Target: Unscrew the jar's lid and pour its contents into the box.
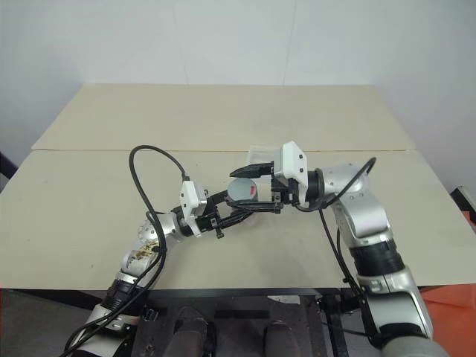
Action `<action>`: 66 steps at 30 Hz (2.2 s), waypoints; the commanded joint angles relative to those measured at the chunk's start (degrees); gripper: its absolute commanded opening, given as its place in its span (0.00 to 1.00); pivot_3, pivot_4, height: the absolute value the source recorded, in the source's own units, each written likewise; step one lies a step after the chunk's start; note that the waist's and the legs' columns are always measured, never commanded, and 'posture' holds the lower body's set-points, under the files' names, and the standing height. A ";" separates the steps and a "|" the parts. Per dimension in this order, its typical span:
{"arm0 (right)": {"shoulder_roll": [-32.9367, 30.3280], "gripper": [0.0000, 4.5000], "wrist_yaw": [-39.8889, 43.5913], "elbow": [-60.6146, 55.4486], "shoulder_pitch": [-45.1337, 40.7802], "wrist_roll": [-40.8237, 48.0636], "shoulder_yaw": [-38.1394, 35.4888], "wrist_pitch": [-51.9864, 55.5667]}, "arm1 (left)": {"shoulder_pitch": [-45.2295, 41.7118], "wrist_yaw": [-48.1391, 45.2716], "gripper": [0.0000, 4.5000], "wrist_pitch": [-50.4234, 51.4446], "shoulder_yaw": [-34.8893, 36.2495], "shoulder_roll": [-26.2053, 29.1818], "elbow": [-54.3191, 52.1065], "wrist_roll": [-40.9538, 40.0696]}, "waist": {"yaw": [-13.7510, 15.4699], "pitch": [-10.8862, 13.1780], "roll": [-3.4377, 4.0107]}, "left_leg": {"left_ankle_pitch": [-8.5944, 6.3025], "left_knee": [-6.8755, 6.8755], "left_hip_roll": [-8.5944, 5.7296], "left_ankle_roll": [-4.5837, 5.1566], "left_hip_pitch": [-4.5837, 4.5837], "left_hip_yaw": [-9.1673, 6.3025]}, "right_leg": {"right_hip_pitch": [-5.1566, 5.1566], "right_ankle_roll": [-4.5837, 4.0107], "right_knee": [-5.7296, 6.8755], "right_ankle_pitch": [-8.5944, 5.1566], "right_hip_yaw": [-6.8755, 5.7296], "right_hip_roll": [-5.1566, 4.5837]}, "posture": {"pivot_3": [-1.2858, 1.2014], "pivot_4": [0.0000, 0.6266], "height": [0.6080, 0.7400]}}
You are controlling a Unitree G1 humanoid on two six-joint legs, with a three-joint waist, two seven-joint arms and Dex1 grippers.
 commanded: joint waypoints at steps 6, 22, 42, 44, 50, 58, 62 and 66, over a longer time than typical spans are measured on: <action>-0.88 0.61 14.46 19.90 -12.04 7.12 4.39 -10.40 | 0.74 -0.46 0.43 0.09 -0.93 0.27 -4.43 -0.52 | 0.10 0.08 0.05 | 0.00 0.00 0.03 0.00 0.01 0.00 | -0.01 0.00 0.01 0.00 -0.01 -0.01 | 0.52 0.24 1.00; -2.45 0.99 14.38 23.69 -12.44 11.25 2.45 -17.27 | 0.87 1.21 0.43 -0.44 -0.45 0.08 -2.08 0.32 | 0.08 0.17 0.05 | 0.00 -0.01 0.09 0.00 0.00 0.00 | -0.04 -0.01 0.02 0.00 -0.01 -0.01 | 0.52 0.24 1.00; -4.83 0.99 -22.60 -21.17 12.98 2.39 -4.69 2.34 | -0.99 2.14 0.43 -1.31 0.04 -0.58 1.33 1.66 | 0.69 0.33 0.14 | -0.01 0.00 0.05 0.00 -0.05 0.01 | -0.05 0.00 0.00 0.00 -0.01 -0.04 | 0.52 0.24 1.00; -3.66 0.99 -26.57 -24.41 15.07 1.34 -4.37 4.74 | -0.82 2.07 0.43 -1.24 0.13 -0.61 1.13 1.64 | 0.79 0.33 0.14 | -0.01 0.01 0.01 0.00 -0.06 0.01 | -0.05 0.00 0.01 0.00 0.00 -0.05 | 0.52 0.24 1.00; 0.27 0.99 -34.57 -28.29 16.68 -2.29 -2.24 9.19 | -0.76 1.93 0.43 -1.50 -0.12 -1.06 1.35 1.81 | 0.67 0.33 0.14 | 0.00 0.03 0.01 0.00 -0.03 0.00 | -0.05 0.00 0.04 0.00 0.01 -0.02 | 0.52 0.24 1.00; 0.90 0.99 -35.79 -28.33 16.08 -3.77 -1.68 11.77 | -1.48 1.94 0.43 -2.15 -0.02 -1.66 2.19 2.04 | 0.72 0.33 0.14 | 0.00 0.03 -0.02 0.00 -0.04 0.00 | -0.04 0.00 0.02 0.00 0.00 -0.03 | 0.52 0.24 1.00; 0.48 0.99 -35.74 -28.28 16.49 -3.86 -2.43 12.33 | -1.33 1.80 0.43 -2.40 0.41 -1.52 2.43 2.15 | 0.71 0.33 0.14 | 0.00 0.03 -0.02 0.00 -0.04 0.00 | -0.04 0.00 0.01 0.00 0.00 -0.03 | 0.52 0.24 1.00; -0.25 0.99 -35.58 -28.63 17.46 -3.61 -3.69 12.36 | -0.94 1.59 0.43 -2.53 0.67 -1.20 2.33 2.07 | 0.69 0.33 0.14 | 0.00 0.02 -0.02 0.00 -0.04 -0.01 | -0.04 0.00 0.02 0.00 0.00 -0.03 | 0.52 0.24 1.00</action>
